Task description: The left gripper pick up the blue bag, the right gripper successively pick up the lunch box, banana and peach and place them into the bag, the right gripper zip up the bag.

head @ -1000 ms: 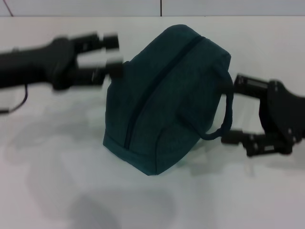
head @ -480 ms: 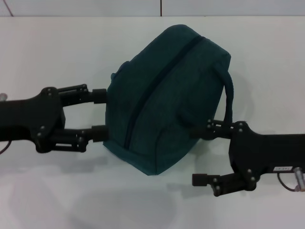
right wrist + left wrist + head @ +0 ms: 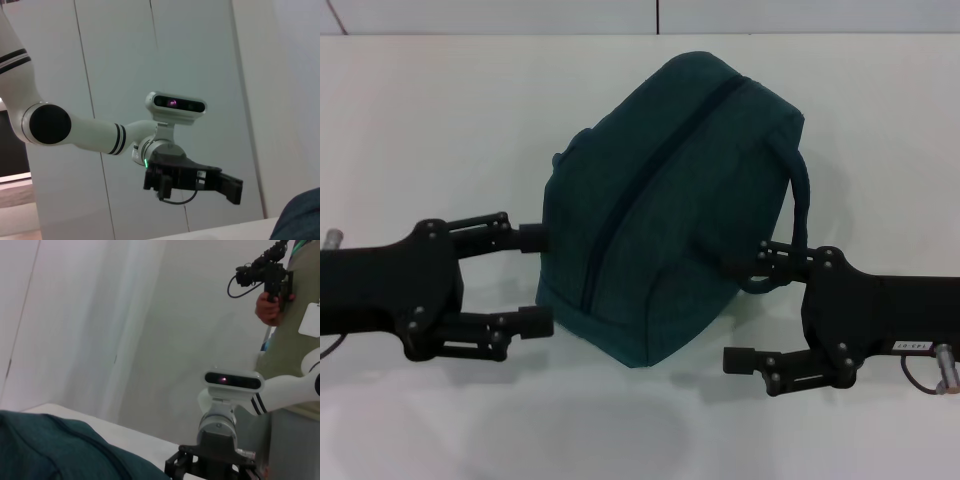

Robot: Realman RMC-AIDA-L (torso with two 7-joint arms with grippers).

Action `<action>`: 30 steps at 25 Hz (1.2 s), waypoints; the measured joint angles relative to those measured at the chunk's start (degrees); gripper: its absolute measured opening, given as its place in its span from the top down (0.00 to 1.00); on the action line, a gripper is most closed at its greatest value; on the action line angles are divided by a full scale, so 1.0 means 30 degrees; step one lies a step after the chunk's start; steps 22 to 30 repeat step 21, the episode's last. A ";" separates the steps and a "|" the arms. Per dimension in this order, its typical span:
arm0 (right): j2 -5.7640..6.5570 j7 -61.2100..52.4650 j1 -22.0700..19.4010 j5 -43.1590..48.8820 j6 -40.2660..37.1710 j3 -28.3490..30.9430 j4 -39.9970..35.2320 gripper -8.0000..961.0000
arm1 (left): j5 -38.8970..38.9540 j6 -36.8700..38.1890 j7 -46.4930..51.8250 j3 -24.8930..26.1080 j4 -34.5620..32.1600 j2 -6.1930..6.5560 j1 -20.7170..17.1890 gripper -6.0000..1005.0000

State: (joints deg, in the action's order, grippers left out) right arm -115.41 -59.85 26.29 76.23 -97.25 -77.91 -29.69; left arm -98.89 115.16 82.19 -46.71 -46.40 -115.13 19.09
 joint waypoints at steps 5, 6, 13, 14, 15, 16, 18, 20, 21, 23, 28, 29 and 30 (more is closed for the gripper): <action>-0.0055 -0.0087 -0.0025 -0.0292 -0.0124 0.0201 0.0092 0.08 | -0.0326 0.0045 0.0002 -0.0016 0.0139 -0.0104 -0.0061 0.12; -0.0060 -0.0094 -0.0031 -0.0408 -0.0170 0.0210 0.0131 0.08 | -0.0341 0.0051 0.0012 -0.0016 0.0161 -0.0112 -0.0062 0.12; -0.0041 -0.0142 -0.0033 -0.0700 -0.0413 0.0190 0.0239 0.08 | -0.0396 0.0075 -0.0010 -0.0218 0.0205 -0.0238 -0.0092 0.12; -0.0041 -0.0148 -0.0033 -0.0702 -0.0417 0.0158 0.0238 0.08 | -0.0396 0.0078 -0.0012 -0.0218 0.0205 -0.0238 -0.0093 0.12; -0.0038 -0.0154 -0.0033 -0.0704 -0.0418 0.0137 0.0239 0.08 | -0.0396 0.0081 -0.0012 -0.0221 0.0206 -0.0242 -0.0094 0.12; -0.0037 -0.0160 -0.0033 -0.0705 -0.0422 0.0123 0.0239 0.08 | -0.0396 0.0081 -0.0007 -0.0224 0.0205 -0.0248 -0.0094 0.12; -0.0046 -0.0163 -0.0034 -0.0710 -0.0434 0.0126 0.0239 0.08 | -0.0397 0.0082 0.0016 -0.0224 0.0205 -0.0259 -0.0095 0.12; -0.0054 -0.0167 -0.0050 -0.0713 -0.0460 0.0179 0.0272 0.08 | -0.0396 0.0082 0.0038 -0.0223 0.0205 -0.0270 -0.0094 0.12; -0.0055 -0.0169 -0.0056 -0.0713 -0.0471 0.0207 0.0299 0.08 | -0.0396 0.0082 0.0065 -0.0223 0.0205 -0.0279 -0.0085 0.12; -0.0055 -0.0169 -0.0056 -0.0713 -0.0471 0.0207 0.0299 0.08 | -0.0396 0.0082 0.0065 -0.0223 0.0205 -0.0279 -0.0085 0.12; -0.0055 -0.0169 -0.0056 -0.0713 -0.0471 0.0207 0.0299 0.08 | -0.0396 0.0082 0.0065 -0.0223 0.0205 -0.0279 -0.0085 0.12; -0.0055 -0.0169 -0.0056 -0.0713 -0.0471 0.0207 0.0299 0.08 | -0.0396 0.0082 0.0065 -0.0223 0.0205 -0.0279 -0.0085 0.12; -0.0055 -0.0169 -0.0056 -0.0713 -0.0471 0.0207 0.0299 0.08 | -0.0396 0.0082 0.0065 -0.0223 0.0205 -0.0279 -0.0085 0.12</action>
